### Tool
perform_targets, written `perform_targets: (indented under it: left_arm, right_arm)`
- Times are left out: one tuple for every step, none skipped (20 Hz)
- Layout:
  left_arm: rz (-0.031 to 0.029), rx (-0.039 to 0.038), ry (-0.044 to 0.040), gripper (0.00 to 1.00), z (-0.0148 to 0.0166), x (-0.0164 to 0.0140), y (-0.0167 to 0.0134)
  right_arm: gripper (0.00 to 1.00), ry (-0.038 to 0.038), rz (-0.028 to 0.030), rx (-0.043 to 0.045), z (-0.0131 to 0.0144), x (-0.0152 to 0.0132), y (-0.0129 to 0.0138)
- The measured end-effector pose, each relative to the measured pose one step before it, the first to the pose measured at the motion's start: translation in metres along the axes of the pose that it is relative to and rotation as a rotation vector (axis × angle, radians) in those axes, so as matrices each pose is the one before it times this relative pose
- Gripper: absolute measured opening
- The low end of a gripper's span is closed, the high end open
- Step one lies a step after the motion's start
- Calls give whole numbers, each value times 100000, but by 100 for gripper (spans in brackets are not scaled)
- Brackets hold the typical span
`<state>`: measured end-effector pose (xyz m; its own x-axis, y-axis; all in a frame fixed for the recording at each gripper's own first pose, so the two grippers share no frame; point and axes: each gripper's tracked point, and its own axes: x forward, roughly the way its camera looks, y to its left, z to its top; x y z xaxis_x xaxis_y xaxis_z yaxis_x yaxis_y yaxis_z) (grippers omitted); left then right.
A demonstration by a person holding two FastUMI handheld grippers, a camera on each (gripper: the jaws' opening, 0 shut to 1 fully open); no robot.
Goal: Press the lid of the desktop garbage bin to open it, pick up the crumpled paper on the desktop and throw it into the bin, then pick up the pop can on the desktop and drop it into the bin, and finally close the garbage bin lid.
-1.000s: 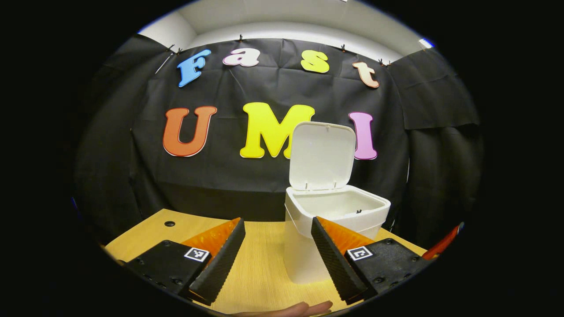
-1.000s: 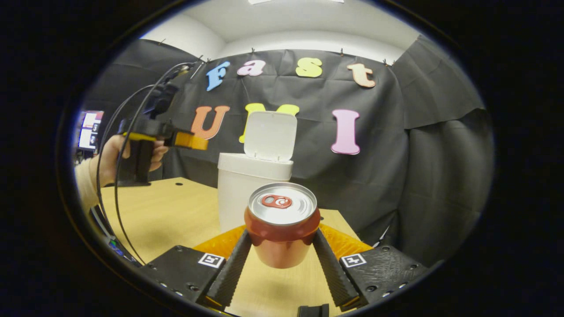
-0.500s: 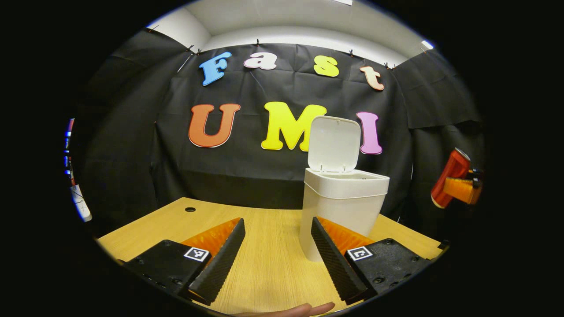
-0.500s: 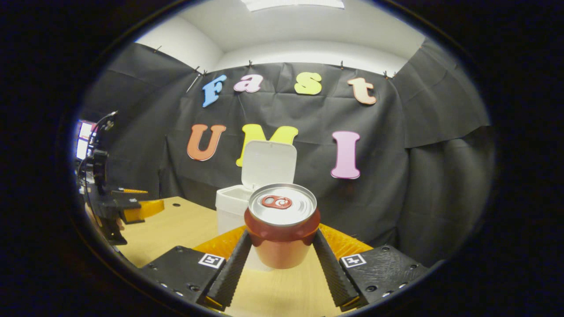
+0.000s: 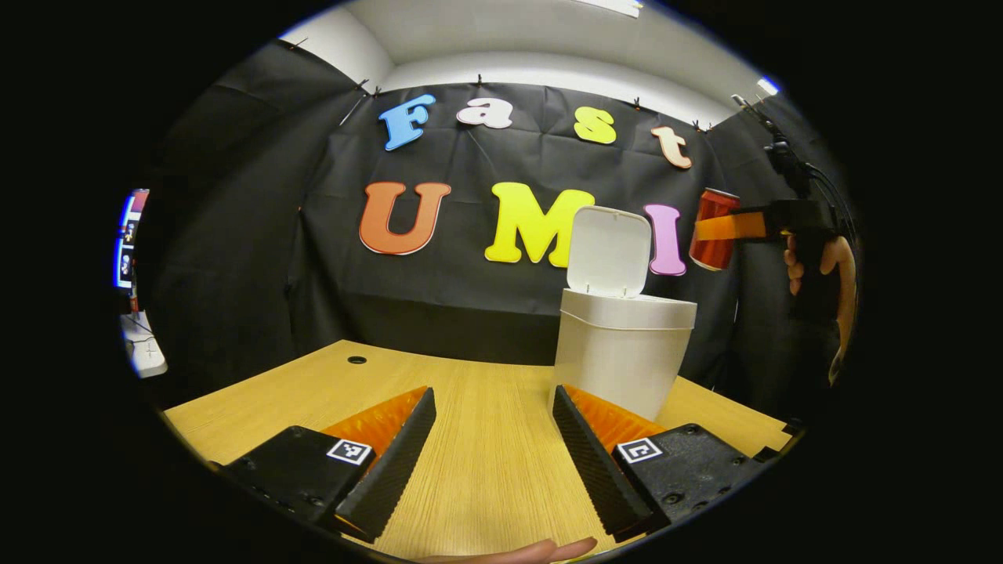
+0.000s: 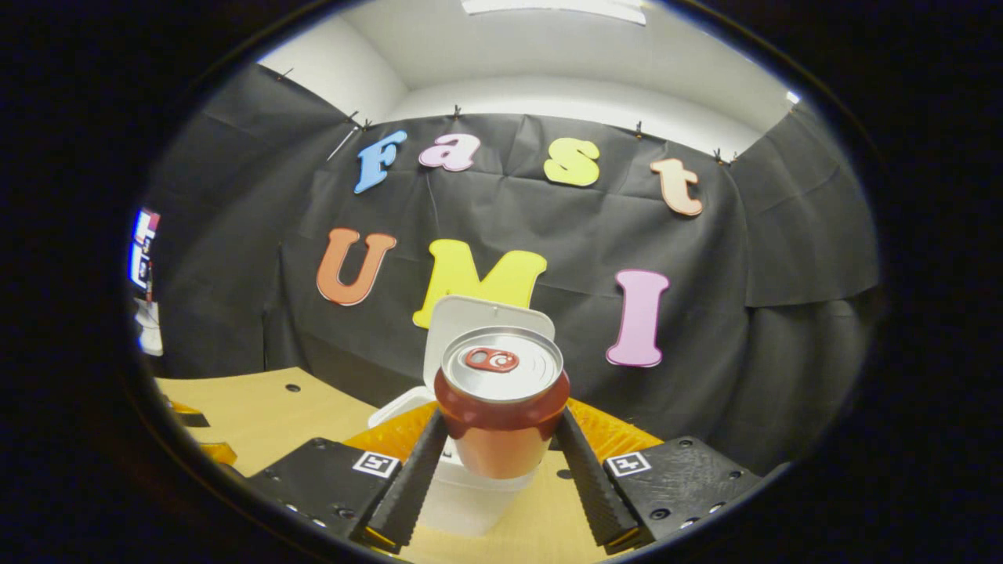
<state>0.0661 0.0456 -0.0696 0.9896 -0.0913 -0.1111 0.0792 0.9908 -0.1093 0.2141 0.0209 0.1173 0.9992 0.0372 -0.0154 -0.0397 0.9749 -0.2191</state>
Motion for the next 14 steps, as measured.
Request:
perform_targets:
  left_arm:
    - [328, -414, -687, 97, 78, -354, 210]
    - [990, 975, -919, 96, 283, -43, 280]
    - [936, 1335, 104, 95, 46, -74, 328]
    - [459, 1132, -1031, 95, 227, -195, 176]
    - [-807, 360, -1084, 96, 438, -233, -180]
    - [-1276, 63, -464, 95, 230, -238, -319]
    - [-155, -860, -472, 95, 77, -113, -144]
    - [-645, -1082, -189, 95, 218, 18, -195]
    - [-1207, -410, 366, 95, -132, -56, -276]
    - [-332, -280, 33, 95, -2, 3, 16]
    - [393, 247, 243, 95, -55, 23, 151]
    - [200, -85, 163, 95, 28, -57, 82]
    - [74, -436, 451, 95, -156, 0, 28]
    - [73, -353, 247, 95, 14, -113, -93]
  right_arm:
    - [80, 885, 449, -159, 466, 1536, 1046]
    - [80, 1680, 242, 93, 117, 1557, 881]
    - [81, 755, -749, -571, 387, 1481, 623]
    - [81, 1151, -307, 669, 261, 1457, 654]
    - [80, 1058, -579, 300, -3, 1397, 669]
    - [80, 1162, -1857, 85, 54, 1505, 238]
    - [80, 2720, -2093, -78, -517, 1373, 111]
    - [80, 2579, -1266, 746, -493, 1263, 332]
    - [80, 2795, -1476, 257, -774, 973, 197]
    - [81, 3703, -949, 1199, -1038, 780, 38]
    - [81, 2743, 155, 1895, -781, 519, 142]
    - [81, 3369, 1068, 3355, -699, 444, 134]
    - [81, 1765, -1952, 2087, -387, 375, -538]
    - [81, 578, -2175, -263, -200, 383, -747]
